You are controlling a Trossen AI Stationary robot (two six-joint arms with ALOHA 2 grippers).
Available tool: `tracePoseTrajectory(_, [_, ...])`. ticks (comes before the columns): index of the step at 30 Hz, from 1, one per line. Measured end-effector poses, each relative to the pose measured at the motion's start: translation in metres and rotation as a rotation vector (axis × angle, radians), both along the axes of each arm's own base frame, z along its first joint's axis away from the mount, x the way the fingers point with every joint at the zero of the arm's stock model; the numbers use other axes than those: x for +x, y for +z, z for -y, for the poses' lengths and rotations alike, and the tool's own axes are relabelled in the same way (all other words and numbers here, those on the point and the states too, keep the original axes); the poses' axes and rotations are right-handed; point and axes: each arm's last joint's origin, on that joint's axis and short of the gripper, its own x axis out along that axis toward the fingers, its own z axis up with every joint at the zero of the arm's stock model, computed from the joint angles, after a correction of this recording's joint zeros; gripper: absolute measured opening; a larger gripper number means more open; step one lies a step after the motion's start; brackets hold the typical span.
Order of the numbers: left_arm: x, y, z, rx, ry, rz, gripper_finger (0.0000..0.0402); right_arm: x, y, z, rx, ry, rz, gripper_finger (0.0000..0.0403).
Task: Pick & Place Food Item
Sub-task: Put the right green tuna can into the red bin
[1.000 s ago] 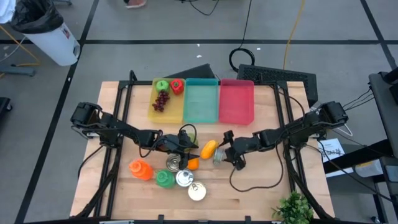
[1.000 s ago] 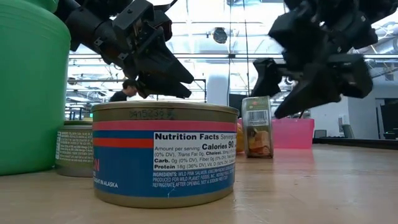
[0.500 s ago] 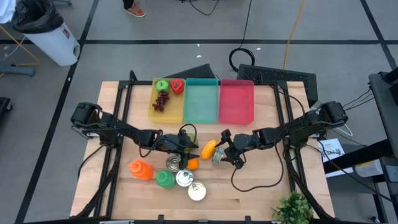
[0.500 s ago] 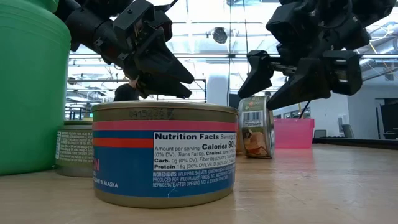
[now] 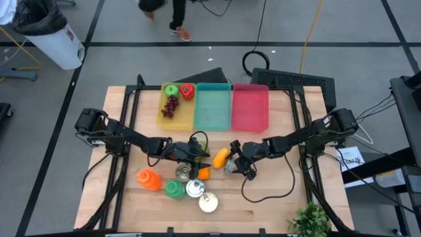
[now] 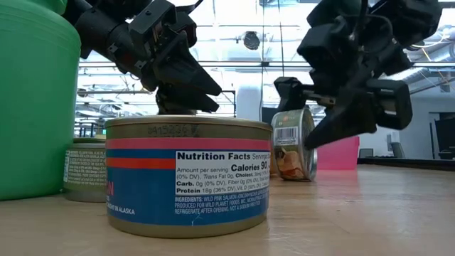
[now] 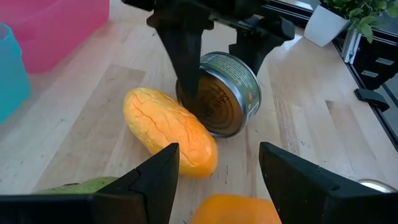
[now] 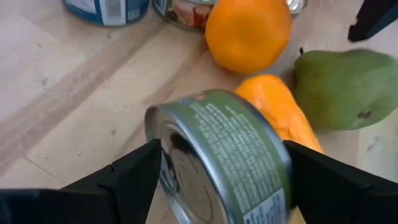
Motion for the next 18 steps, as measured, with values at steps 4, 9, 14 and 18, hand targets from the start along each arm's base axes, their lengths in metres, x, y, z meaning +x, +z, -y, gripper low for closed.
tracePoseTrajectory(4, [0.0, -0.001, 0.0, 0.002, 0.0, -0.008, 0.0228, -0.004, 0.002, 0.001, 0.022, -0.018, -0.035, 0.0268])
tracePoseTrajectory(9, [-0.001, -0.002, 0.0, 0.005, 0.0, -0.027, 0.0228, -0.009, 0.008, 0.002, 0.06, -0.052, -0.064, 0.0188])
tracePoseTrajectory(14, [-0.001, -0.002, 0.0, 0.006, 0.001, -0.028, 0.0227, -0.012, 0.02, 0.002, 0.145, -0.115, -0.049, 0.014])
tracePoseTrajectory(18, [-0.001, -0.002, 0.0, 0.011, -0.001, -0.027, 0.0228, -0.019, 0.04, 0.004, 0.184, -0.141, 0.011, 0.014])
